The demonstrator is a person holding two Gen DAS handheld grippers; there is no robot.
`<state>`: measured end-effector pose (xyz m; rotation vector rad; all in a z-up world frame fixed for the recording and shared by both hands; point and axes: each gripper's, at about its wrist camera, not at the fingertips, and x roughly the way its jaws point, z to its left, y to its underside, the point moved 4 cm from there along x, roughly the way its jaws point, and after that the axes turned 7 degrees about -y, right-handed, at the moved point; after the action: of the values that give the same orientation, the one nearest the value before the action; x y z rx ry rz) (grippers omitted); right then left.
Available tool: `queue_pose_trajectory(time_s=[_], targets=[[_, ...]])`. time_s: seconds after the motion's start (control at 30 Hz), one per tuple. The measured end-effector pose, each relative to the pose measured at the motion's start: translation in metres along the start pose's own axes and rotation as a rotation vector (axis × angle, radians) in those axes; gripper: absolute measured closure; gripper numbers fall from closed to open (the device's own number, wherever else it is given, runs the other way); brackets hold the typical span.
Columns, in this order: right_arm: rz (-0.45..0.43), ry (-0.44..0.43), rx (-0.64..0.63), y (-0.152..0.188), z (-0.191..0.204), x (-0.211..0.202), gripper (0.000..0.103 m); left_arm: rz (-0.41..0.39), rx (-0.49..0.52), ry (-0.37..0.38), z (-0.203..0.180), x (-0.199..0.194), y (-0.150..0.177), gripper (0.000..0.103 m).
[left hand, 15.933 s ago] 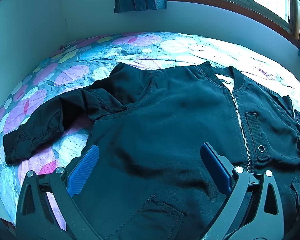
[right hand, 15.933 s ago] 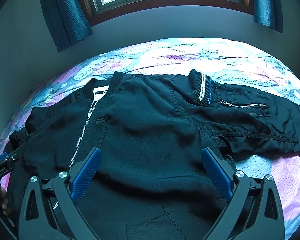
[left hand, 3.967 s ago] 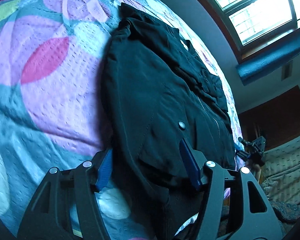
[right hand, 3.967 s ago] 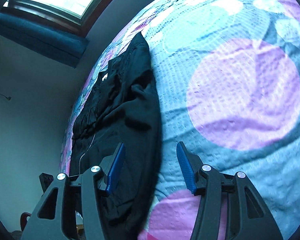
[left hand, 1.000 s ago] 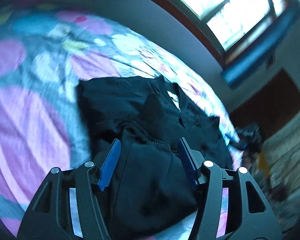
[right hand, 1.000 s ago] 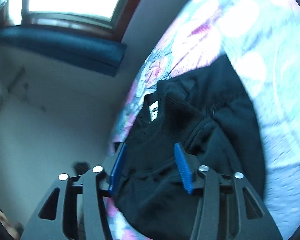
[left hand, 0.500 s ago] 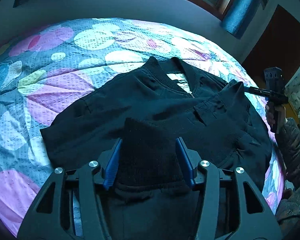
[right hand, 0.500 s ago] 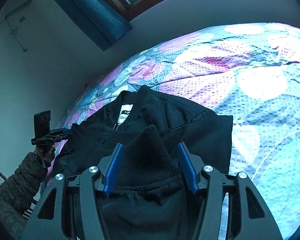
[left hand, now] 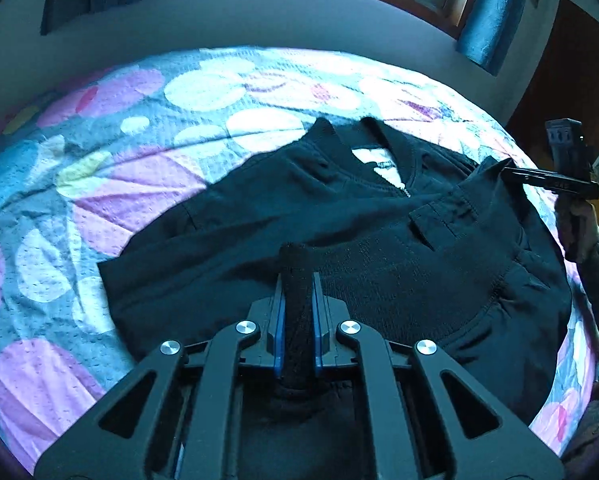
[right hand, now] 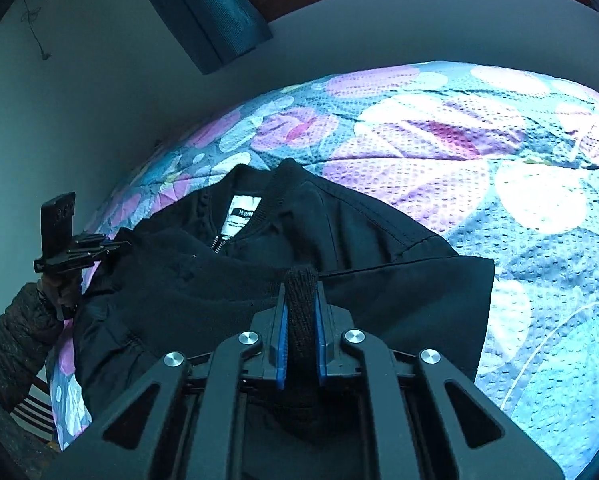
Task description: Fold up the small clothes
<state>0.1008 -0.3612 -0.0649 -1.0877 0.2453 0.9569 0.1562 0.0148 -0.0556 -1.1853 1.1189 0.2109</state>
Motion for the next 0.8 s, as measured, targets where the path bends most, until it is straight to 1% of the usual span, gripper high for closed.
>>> queue_pose_trajectory(time_s=[0.1, 0.2, 0.3, 0.4, 0.5, 0.63, 0.7, 0.8], targets=[[-0.04, 0.007, -0.006, -0.01, 0.009, -0.009, 0.093, -0.072, -0.004, -0.047, -0.002, -0.016, -0.013, 0.094], [-0.08, 0.016, -0.007, -0.029, 0.012, -0.015, 0.093, -0.126, -0.043, -0.079, 0.004, -0.027, -0.038, 0.094], [-0.116, 0.026, 0.018, -0.052, 0.005, -0.012, 0.093, -0.149, -0.067, -0.105, 0.014, -0.023, -0.063, 0.094], [-0.125, 0.022, 0.081, -0.072, -0.013, 0.002, 0.093, -0.133, -0.083, -0.139, 0.025, -0.001, -0.08, 0.094], [-0.098, 0.036, 0.155, -0.085, -0.036, 0.024, 0.093, -0.081, -0.122, -0.161, 0.039, 0.031, -0.087, 0.094], [-0.033, 0.079, 0.22, -0.083, -0.062, 0.055, 0.093, -0.011, -0.161, -0.182, 0.051, 0.067, -0.08, 0.094], [-0.013, 0.086, 0.249, -0.078, -0.073, 0.065, 0.093, 0.008, -0.175, -0.181, 0.056, 0.077, -0.074, 0.094], [0.003, 0.081, 0.289, -0.07, -0.085, 0.073, 0.093, 0.012, -0.197, -0.168, 0.061, 0.084, -0.069, 0.093]])
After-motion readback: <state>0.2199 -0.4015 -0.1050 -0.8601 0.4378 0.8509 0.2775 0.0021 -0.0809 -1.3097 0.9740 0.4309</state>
